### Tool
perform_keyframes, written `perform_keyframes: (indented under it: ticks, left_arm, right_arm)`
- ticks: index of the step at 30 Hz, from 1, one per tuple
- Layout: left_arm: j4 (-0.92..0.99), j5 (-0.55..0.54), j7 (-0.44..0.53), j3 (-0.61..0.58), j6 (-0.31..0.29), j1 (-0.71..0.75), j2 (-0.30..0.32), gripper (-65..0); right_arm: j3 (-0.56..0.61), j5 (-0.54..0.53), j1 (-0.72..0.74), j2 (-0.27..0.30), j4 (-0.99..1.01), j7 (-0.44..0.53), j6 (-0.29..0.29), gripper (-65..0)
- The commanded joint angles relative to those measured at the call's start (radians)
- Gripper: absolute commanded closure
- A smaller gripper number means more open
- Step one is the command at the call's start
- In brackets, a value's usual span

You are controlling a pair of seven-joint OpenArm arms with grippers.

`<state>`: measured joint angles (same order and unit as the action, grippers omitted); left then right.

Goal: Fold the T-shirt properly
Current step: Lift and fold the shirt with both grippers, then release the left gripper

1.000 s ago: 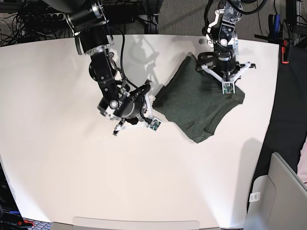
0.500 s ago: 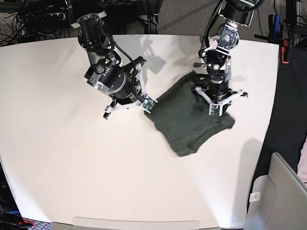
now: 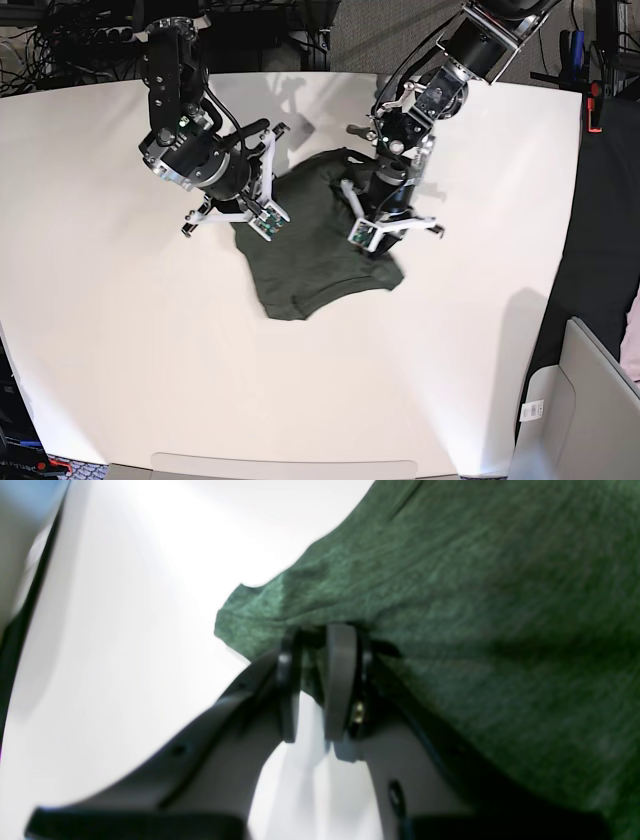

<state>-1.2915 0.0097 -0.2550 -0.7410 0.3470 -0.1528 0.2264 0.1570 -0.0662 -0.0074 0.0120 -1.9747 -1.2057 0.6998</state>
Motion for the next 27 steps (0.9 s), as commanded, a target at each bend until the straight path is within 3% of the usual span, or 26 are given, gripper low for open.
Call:
perform_keyframes:
  ticks: [1, 9, 15, 20, 27]
  left_arm:
    - [-0.013, 0.009, 0.029, -0.019, 0.014, -0.04, -0.002, -7.0]
    - [-0.033, 0.009, 0.029, -0.071, 0.019, -0.112, 0.003, -7.0]
    - [-0.119, 0.009, 0.016, 0.11, 0.019, -0.072, 0.034, -7.0]
    - [-0.241, 0.009, 0.016, 0.243, 0.019, 0.063, 0.115, -7.0]
    - [-0.374, 0.009, 0.018, 0.444, 0.019, 0.286, 0.126, -7.0]
  right_arm:
    - [-0.006, -0.025, 0.008, -0.002, -0.021, 0.013, -0.002, -2.4]
    - [-0.014, -0.047, -0.036, -0.002, -0.045, 0.013, -0.002, -2.4]
    - [-0.012, -0.099, -0.029, -0.011, -0.042, 0.013, -0.002, -2.4]
    - [-0.006, -0.096, -0.006, -0.068, -0.016, 0.013, -0.002, -2.4]
    - [-0.01, -0.094, 0.07, -0.169, 0.15, 0.017, -0.002, -2.4]
